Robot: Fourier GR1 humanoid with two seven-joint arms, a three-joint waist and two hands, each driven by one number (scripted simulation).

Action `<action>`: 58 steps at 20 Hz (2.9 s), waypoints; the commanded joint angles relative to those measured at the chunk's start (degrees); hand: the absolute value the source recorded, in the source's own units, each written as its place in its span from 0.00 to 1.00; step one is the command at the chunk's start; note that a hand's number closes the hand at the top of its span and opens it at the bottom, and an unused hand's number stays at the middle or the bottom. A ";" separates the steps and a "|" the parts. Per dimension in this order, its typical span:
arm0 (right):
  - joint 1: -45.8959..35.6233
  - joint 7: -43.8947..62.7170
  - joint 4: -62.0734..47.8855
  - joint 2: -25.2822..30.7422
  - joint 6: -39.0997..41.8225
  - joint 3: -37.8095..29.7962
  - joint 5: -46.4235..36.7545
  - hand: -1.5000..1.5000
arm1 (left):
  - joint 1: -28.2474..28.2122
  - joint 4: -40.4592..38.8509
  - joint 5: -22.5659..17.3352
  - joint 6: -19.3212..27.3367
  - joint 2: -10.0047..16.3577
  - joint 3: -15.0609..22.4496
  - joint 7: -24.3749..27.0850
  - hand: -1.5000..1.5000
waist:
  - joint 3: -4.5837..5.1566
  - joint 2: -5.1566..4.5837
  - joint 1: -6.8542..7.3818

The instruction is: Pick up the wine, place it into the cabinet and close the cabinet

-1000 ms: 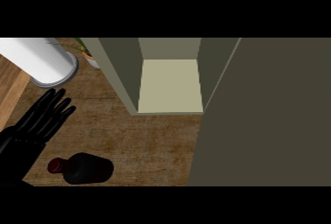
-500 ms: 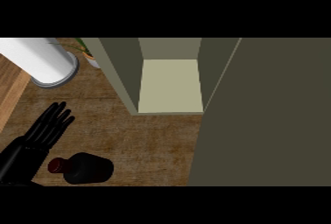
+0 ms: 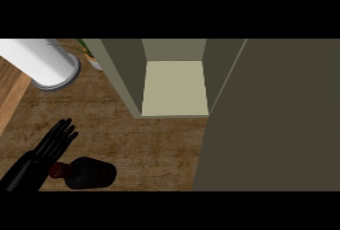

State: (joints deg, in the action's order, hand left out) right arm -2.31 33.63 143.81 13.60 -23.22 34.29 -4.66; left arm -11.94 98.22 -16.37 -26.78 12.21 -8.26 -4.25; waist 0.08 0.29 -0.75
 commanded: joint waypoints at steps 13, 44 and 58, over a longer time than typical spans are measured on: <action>-0.30 6.15 11.79 4.79 -3.17 2.97 -7.47 0.00 | 6.03 -23.55 10.60 -1.23 -0.53 -1.05 17.15 0.00 | 0.05 -0.01 -0.53; -0.17 3.78 10.78 8.53 -7.50 4.10 -7.58 0.00 | 15.38 -43.77 9.68 -6.27 -3.38 -1.06 25.33 1.00 | -0.02 -0.04 0.05; 3.95 -1.91 10.33 11.85 -7.36 3.53 -3.77 0.00 | 12.38 -41.79 15.08 7.17 -8.79 -2.41 45.27 1.00 | -0.06 -0.05 0.03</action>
State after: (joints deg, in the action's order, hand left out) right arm -2.53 29.36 143.54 23.18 -31.17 37.62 -5.40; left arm 0.73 56.13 -1.82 -22.59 5.00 -10.19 36.89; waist 0.05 0.27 -0.69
